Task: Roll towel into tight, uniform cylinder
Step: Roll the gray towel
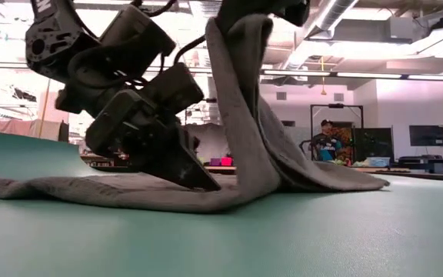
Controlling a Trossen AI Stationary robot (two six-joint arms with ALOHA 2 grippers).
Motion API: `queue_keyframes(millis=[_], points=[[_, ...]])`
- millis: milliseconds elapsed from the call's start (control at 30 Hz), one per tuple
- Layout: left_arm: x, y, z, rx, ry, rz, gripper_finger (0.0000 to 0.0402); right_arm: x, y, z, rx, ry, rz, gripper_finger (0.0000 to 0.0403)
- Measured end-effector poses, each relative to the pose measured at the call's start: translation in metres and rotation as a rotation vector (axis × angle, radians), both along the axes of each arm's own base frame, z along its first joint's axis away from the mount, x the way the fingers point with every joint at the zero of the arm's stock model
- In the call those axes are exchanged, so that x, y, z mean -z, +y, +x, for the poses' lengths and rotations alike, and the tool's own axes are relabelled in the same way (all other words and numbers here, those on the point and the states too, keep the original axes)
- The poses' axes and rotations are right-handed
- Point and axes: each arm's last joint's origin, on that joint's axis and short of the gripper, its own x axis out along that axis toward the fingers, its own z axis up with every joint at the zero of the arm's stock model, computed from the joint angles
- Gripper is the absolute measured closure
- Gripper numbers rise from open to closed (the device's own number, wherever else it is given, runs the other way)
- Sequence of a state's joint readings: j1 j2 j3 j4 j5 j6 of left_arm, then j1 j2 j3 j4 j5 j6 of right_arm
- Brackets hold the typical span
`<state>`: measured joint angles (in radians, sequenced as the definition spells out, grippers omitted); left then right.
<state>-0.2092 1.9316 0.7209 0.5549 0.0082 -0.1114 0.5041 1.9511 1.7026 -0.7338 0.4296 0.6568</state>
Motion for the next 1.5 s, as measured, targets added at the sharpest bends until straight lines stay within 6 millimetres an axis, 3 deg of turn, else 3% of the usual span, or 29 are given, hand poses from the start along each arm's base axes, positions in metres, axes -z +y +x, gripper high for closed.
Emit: queue_keyframes(millis=[267,500,700,833,967,1167,1300,1500], points=[[-0.01,0.0,0.028,0.036,0.023,0.013,0.0401,-0.013,-0.001,0.004,-0.059,-0.027,-0.023,0.0396],[-0.057,0.01,0.027,0.034,0.065,0.116,0.0401,-0.012,-0.001,0.004,-0.063,-0.023,-0.033,0.0396],[-0.106,0.02,0.005,0.016,0.071,0.145,0.0401,-0.011,-0.002,0.003,-0.06,-0.015,-0.044,0.0396],[-0.14,0.021,-0.035,0.022,0.059,0.086,0.0401,-0.011,-0.002,0.003,-0.057,-0.014,-0.048,0.0396],[-0.131,0.005,-0.084,-0.036,-0.136,-0.03,0.0401,-0.01,-0.003,0.002,-0.058,-0.002,-0.054,0.0396],[-0.084,-0.019,-0.141,-0.197,-0.367,-0.218,0.0401,-0.01,-0.003,0.002,-0.058,0.004,-0.058,0.0396],[-0.066,-0.03,-0.147,-0.242,-0.346,-0.181,0.0401,-0.01,-0.005,0.003,-0.058,0.008,-0.051,0.0396],[-0.052,-0.047,-0.123,-0.166,-0.26,-0.121,0.0401,-0.01,-0.007,0.005,-0.068,0.012,-0.023,0.0396]])
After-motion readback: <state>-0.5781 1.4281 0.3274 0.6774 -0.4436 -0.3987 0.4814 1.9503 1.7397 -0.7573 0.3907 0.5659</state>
